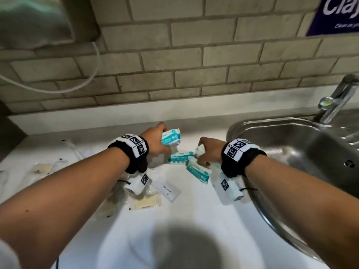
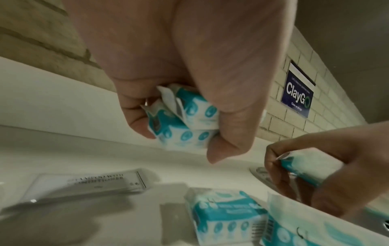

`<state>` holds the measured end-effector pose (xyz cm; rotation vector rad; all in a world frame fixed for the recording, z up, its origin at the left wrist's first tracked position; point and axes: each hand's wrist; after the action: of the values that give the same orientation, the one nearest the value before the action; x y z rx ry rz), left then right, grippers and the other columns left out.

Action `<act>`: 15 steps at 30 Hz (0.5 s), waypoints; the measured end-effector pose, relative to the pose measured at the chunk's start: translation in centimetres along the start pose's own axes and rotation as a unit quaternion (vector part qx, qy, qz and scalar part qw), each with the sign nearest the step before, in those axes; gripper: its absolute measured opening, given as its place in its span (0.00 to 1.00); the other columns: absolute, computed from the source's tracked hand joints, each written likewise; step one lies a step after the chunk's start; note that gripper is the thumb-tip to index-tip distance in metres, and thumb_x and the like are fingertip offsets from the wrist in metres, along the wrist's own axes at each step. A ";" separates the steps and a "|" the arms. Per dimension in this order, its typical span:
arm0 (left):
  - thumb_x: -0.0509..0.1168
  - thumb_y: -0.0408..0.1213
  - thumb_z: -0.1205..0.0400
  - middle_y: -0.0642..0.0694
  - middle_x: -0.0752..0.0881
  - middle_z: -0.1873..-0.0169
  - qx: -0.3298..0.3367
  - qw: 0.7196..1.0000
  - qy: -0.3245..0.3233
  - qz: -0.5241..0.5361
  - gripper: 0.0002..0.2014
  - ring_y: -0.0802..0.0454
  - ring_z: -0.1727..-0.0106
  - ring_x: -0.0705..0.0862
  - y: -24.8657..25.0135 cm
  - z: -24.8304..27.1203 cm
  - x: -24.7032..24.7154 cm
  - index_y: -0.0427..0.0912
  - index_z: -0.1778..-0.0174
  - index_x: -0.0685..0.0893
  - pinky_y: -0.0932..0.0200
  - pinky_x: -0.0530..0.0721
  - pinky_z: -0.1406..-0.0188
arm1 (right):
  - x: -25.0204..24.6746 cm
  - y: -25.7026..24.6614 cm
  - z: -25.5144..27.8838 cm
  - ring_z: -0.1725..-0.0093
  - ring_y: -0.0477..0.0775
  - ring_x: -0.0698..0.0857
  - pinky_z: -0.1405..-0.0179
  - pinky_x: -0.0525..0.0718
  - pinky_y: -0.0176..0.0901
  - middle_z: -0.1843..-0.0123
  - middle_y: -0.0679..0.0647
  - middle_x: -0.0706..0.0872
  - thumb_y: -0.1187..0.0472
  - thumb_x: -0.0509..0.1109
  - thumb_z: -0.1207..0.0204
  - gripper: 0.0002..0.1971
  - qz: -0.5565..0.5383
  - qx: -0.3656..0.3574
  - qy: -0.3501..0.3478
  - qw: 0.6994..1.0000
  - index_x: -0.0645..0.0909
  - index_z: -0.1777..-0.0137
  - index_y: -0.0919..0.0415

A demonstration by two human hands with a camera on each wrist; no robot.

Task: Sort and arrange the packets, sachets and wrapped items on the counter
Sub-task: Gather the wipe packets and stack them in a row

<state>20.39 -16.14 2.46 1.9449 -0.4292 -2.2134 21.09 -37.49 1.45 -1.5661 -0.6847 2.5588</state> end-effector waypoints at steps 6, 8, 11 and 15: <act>0.78 0.44 0.32 0.47 0.83 0.55 -0.008 1.000 0.000 -0.027 0.31 0.47 0.60 0.82 -0.7 1.7 -1.0 0.43 0.39 0.70 0.59 0.77 0.64 | 0.2 -1.0 -0.4 0.43 0.58 0.82 0.53 0.74 0.40 0.42 0.56 0.83 0.51 0.79 0.33 0.32 0.049 -0.030 0.047 0.997 0.74 0.30 0.58; 0.78 0.44 0.32 0.48 0.82 0.56 -0.012 0.999 0.004 -0.049 0.29 0.48 0.60 0.81 -1.0 2.3 -1.1 0.43 0.40 0.72 0.60 0.74 0.64 | 0.6 -1.2 0.1 0.45 0.57 0.81 0.53 0.74 0.41 0.44 0.54 0.82 0.49 0.80 0.34 0.34 0.061 -0.023 0.028 0.997 0.73 0.30 0.58; 0.77 0.43 0.31 0.47 0.82 0.52 -0.018 0.997 0.016 -0.068 0.26 0.48 0.58 0.80 -1.5 3.0 -1.2 0.44 0.42 0.74 0.60 0.73 0.61 | 1.1 -0.5 0.7 0.43 0.59 0.84 0.50 0.81 0.45 0.41 0.56 0.84 0.48 0.83 0.38 0.35 0.100 0.005 0.002 0.995 0.74 0.34 0.60; 0.78 0.43 0.32 0.42 0.83 0.48 -0.002 0.996 0.050 -0.069 0.25 0.45 0.53 0.80 -1.6 3.2 -1.4 0.45 0.42 0.78 0.59 0.73 0.57 | 1.9 0.2 1.5 0.53 0.56 0.81 0.56 0.78 0.44 0.50 0.54 0.84 0.50 0.82 0.38 0.26 0.119 -0.002 -0.036 0.992 0.80 0.44 0.63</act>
<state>17.51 -13.84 3.62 2.1320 -0.2837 -2.1829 18.87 -37.61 0.38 -1.6552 -0.5378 2.7961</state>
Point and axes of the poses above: each hand's wrist, its own z-axis away from the middle knuckle, its own x-axis out of the palm, y = z × x
